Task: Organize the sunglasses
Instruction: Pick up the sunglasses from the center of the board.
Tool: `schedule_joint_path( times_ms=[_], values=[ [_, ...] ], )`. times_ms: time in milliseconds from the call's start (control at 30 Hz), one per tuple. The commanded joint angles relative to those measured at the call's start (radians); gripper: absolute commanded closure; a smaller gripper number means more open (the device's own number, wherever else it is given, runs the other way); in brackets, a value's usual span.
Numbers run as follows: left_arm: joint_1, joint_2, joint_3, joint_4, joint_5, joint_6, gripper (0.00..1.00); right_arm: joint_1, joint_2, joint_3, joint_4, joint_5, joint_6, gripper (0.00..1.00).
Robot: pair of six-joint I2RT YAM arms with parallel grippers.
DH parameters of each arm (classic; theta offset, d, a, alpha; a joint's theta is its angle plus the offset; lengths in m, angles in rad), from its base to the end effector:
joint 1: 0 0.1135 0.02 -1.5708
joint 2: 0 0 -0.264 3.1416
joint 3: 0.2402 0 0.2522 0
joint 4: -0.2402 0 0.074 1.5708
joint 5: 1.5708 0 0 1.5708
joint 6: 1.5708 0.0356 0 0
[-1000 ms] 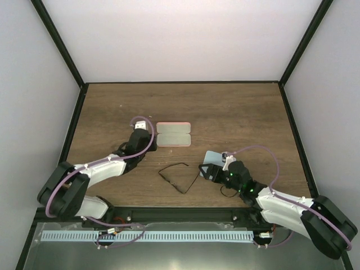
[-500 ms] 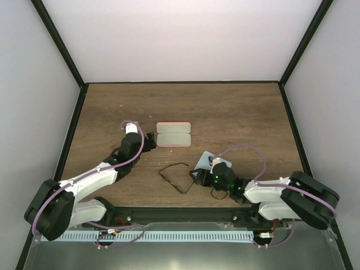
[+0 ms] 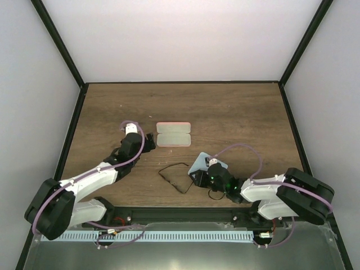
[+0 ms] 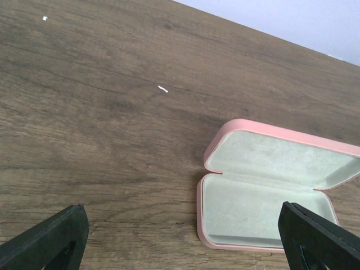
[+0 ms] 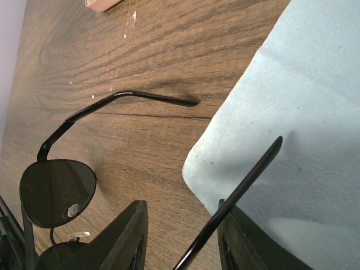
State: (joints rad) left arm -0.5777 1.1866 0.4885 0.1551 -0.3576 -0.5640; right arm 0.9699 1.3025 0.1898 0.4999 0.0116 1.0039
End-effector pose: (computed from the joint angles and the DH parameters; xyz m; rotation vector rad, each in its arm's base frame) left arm 0.2072 -0.1202 0.1913 -0.1980 2.0823 -0.3183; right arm 0.1144 0.1662 0.1118 0.0482 2.4054 1.0347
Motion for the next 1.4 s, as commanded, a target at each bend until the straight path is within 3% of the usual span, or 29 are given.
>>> schedule_joint_path(
  times_ms=[0,467,500,633,800,1367],
  values=[
    [-0.002,0.03,0.001,0.017,0.008,0.017,0.05,0.009,-0.06,0.04,-0.09,0.058,-0.002,0.65],
    [-0.002,0.076,0.002,0.032,0.025,0.018,0.05,0.009,-0.073,0.064,-0.11,0.071,-0.005,0.81],
    [-0.002,0.076,0.002,0.03,0.025,0.019,0.05,0.009,-0.067,0.066,-0.106,0.065,-0.004,0.81],
    [-0.002,0.073,0.0,0.027,0.026,0.021,0.05,0.01,-0.067,0.046,-0.071,0.038,0.007,0.63],
    [-0.002,0.071,0.001,0.036,0.044,0.016,0.05,0.031,-0.047,0.023,-0.02,0.028,0.028,0.63],
    [-0.002,0.066,-0.006,0.024,0.048,0.015,0.05,0.105,0.015,0.074,-0.025,0.067,0.043,0.83]
  ],
)
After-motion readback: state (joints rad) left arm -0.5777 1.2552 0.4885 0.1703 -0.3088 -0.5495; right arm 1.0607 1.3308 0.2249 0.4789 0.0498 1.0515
